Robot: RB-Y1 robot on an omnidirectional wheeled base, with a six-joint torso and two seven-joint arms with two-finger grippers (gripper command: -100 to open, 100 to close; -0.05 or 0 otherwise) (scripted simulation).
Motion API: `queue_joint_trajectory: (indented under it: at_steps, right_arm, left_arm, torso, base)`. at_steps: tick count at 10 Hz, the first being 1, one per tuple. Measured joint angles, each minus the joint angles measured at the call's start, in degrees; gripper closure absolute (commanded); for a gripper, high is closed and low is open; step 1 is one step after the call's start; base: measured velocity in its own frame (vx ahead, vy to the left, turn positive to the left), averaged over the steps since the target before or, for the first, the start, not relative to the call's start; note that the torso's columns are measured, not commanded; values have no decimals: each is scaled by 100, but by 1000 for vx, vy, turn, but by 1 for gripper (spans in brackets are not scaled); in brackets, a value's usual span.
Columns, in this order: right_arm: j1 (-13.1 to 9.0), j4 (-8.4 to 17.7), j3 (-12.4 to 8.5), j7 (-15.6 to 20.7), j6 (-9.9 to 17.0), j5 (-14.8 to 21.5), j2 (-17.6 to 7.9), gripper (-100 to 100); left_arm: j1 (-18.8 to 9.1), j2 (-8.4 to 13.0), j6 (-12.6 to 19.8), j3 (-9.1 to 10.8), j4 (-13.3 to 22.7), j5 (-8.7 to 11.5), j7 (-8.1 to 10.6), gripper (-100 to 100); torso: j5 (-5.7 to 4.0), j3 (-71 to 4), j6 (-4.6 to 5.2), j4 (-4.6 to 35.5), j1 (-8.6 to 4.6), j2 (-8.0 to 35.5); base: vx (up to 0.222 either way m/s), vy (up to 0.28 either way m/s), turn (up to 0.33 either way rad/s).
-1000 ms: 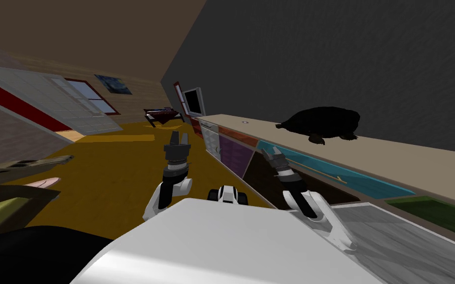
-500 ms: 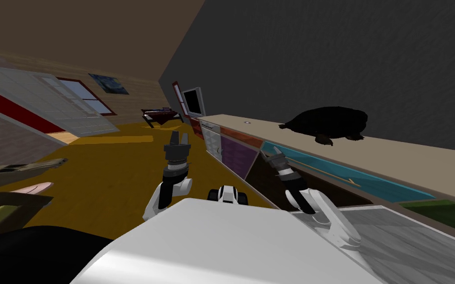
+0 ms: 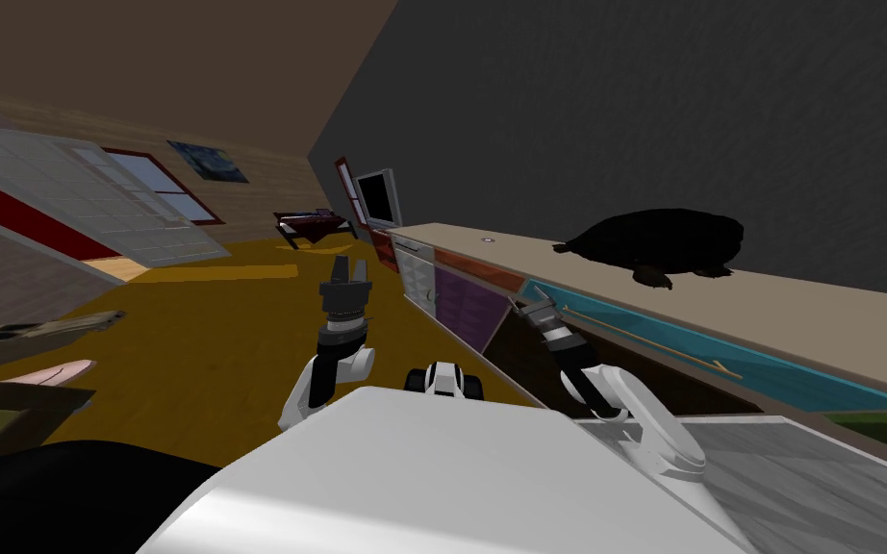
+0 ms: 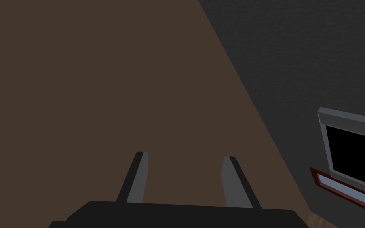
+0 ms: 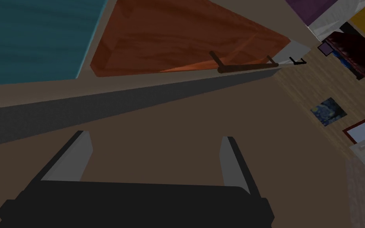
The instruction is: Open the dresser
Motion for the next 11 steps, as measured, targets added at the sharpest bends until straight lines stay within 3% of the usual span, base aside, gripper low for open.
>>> queue_joint_trajectory:
  at_steps: [8, 11]
  right_arm:
    - [-227, 436, 26, 1057, 258, 914, -446, -100]
    - [-290, 608, 6, 1414, 258, 1168, -488, -100]
  left_arm:
    - [0, 0, 0, 0, 0, 0, 0, 0]
    - [0, 0, 0, 0, 0, 0, 0, 0]
  torso:
    - [5, -5, 0, -2, 16, -7]
    - [2, -4, 0, -2, 8, -7]
  base:
    - [42, 85, 4]
    - [38, 82, 4]
